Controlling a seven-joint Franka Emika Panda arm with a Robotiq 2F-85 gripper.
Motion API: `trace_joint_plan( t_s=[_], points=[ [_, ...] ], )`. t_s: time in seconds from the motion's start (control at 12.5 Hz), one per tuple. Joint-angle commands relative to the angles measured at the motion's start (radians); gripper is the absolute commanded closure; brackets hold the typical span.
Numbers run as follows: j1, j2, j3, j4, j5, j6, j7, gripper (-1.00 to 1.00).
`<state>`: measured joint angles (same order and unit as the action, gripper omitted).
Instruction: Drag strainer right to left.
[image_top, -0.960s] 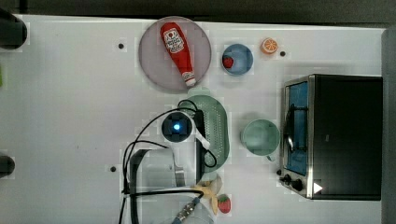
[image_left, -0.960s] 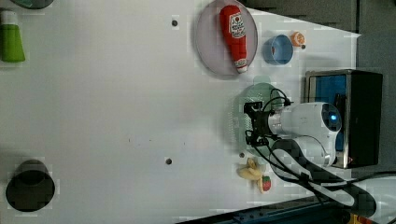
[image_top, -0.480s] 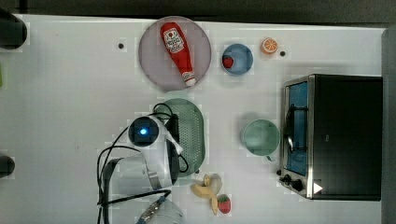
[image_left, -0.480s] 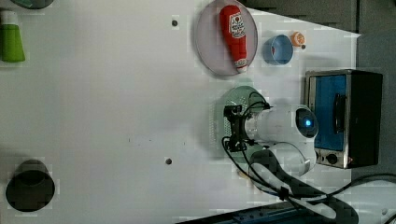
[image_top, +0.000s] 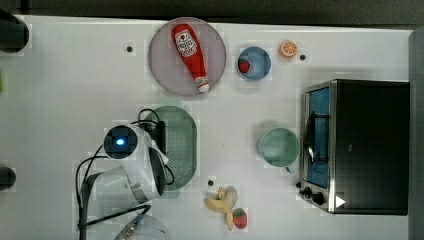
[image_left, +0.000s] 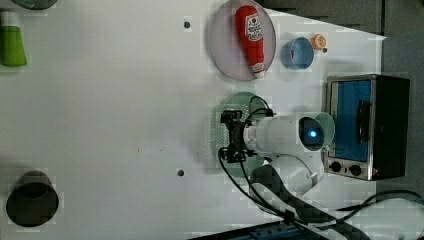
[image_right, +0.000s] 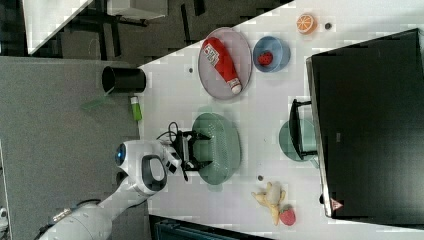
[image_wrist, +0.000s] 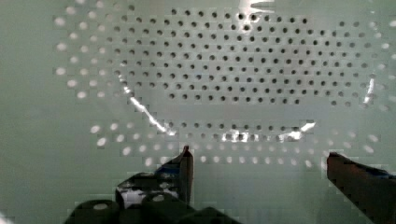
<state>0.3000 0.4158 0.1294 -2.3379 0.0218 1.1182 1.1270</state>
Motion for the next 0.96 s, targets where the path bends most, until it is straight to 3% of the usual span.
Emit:
trace_joint_plan(
  t_s=[0.08, 0.48, 0.96],
  points=[
    [0.073, 0.018, -0.002, 0.047, 0.027, -0.006, 0.104, -1.0],
    [0.158, 0.081, -0.002, 0.142, 0.107, -0.007, 0.122, -1.0],
    [0.24, 0.148, -0.003, 0.252, 0.11, -0.015, 0.216, -1.0]
  ],
)
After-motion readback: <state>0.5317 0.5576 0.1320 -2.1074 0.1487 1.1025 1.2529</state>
